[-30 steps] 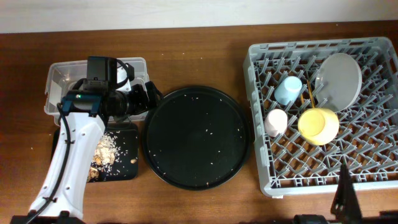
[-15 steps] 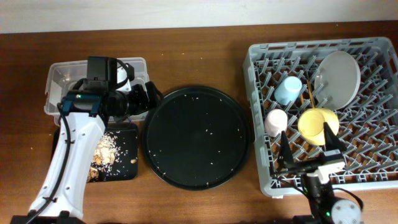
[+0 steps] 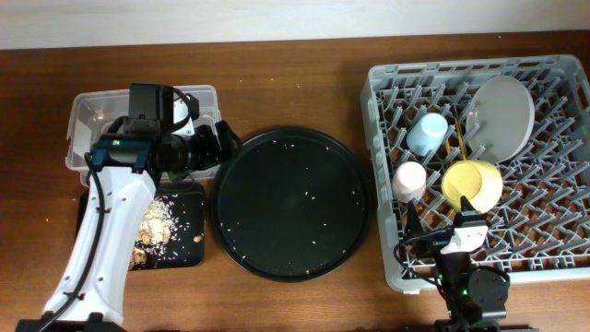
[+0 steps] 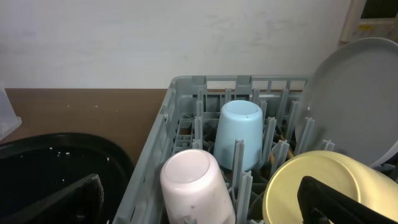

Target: Sort waste into correct bins and load items into the dishwasher rack

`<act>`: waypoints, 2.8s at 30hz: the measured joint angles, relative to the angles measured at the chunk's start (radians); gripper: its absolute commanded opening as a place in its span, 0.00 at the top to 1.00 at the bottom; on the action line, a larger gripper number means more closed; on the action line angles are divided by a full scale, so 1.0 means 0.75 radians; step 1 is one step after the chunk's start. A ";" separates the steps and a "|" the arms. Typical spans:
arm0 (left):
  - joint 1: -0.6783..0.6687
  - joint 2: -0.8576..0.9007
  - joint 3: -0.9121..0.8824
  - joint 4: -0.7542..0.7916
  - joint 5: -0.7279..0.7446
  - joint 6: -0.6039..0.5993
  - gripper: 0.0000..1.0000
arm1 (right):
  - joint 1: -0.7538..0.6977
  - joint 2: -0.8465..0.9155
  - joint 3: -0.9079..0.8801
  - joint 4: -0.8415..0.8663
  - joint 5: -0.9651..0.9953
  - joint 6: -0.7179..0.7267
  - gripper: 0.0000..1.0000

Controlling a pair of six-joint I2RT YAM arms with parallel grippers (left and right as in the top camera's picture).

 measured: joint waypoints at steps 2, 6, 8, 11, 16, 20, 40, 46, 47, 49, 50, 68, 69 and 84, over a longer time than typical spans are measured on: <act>0.000 0.000 0.000 0.000 0.000 0.001 0.01 | 0.000 0.000 0.000 0.000 0.000 0.003 0.02; 0.000 0.000 0.000 0.000 0.000 0.000 0.01 | 0.000 0.000 0.000 0.000 0.000 0.003 0.02; 0.000 0.000 0.000 0.000 0.000 0.000 0.01 | 0.000 0.000 0.000 0.000 0.000 0.002 0.02; 0.000 0.000 0.000 0.000 0.000 0.000 0.01 | 0.000 0.000 0.000 0.000 0.000 0.002 0.02; 0.000 0.000 0.000 0.000 0.000 0.000 0.01 | 0.000 0.000 0.000 0.000 0.000 0.002 0.02; 0.000 -0.008 0.000 -0.001 -0.006 0.001 0.01 | 0.000 0.000 0.000 0.000 0.000 0.002 0.02; 0.000 -1.452 -0.739 -0.160 -0.301 0.000 0.01 | 0.001 -0.003 0.000 0.001 0.001 0.003 0.02; 0.036 -1.801 -1.253 0.771 -0.309 0.001 0.01 | 0.004 -0.003 0.000 -0.001 0.001 0.003 0.02; 0.051 -1.825 -1.328 0.941 -0.309 0.000 0.01 | 0.004 -0.003 0.000 -0.001 0.001 0.003 0.01; 0.076 -1.863 -1.444 1.102 -0.308 0.001 0.01 | 0.004 -0.003 0.000 -0.002 0.001 0.002 0.01; 0.085 -1.878 -1.497 1.136 -0.309 0.001 0.01 | 0.004 -0.003 0.000 -0.001 0.001 0.004 0.02; 0.106 -1.986 -1.744 1.098 -0.390 0.528 0.01 | 0.004 -0.003 0.000 -0.002 0.001 0.004 0.02; 0.106 -1.986 -1.744 1.098 -0.390 0.546 0.01 | 0.004 -0.003 0.000 -0.002 0.001 0.003 0.02; 0.106 -1.986 -1.744 1.098 -0.393 0.605 0.01 | 0.004 -0.003 0.000 -0.002 0.001 0.003 0.02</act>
